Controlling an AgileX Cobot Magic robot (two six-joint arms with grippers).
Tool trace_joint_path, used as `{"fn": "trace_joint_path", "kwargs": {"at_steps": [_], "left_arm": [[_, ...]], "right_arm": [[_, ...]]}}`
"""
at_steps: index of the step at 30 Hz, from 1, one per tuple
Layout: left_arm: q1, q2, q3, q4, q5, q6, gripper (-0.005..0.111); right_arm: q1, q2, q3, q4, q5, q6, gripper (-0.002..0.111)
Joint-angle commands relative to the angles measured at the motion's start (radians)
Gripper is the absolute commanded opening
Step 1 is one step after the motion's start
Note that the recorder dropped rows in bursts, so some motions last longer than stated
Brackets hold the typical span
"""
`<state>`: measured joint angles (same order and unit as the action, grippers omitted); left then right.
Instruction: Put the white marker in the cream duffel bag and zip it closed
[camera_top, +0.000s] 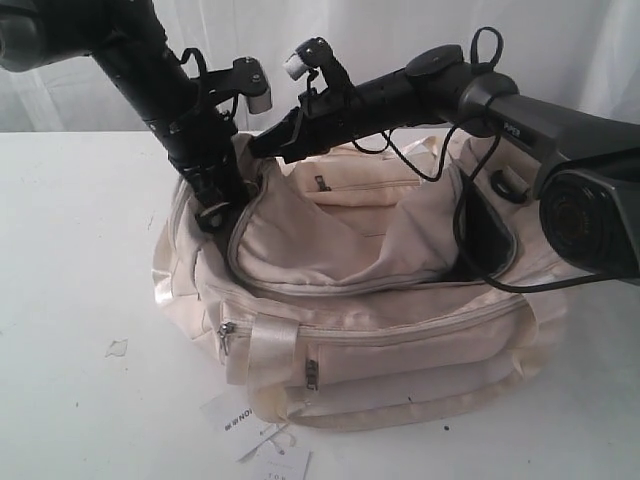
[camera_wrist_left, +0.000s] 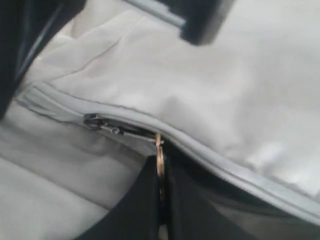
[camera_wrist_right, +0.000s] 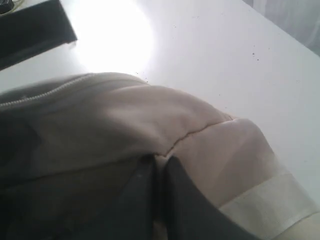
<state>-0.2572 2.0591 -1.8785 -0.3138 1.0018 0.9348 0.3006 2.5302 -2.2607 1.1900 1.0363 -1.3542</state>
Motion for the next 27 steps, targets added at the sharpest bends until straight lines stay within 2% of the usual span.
{"fn": "trace_joint_path", "kwargs": {"at_steps": [1,14,27], "left_arm": [[-0.005,-0.025,0.004,-0.026,0.189,0.007,0.0],[-0.005,-0.106,0.004,-0.026,0.219,0.001,0.0],[-0.005,-0.121,0.006,-0.022,0.219,-0.157,0.0]], "right_arm": [[-0.017,-0.002,-0.006,0.021,-0.142,0.0,0.0],[-0.017,-0.002,-0.006,0.021,-0.133,0.007,0.0],[-0.017,-0.002,-0.006,0.006,-0.123,0.008,0.0]]}}
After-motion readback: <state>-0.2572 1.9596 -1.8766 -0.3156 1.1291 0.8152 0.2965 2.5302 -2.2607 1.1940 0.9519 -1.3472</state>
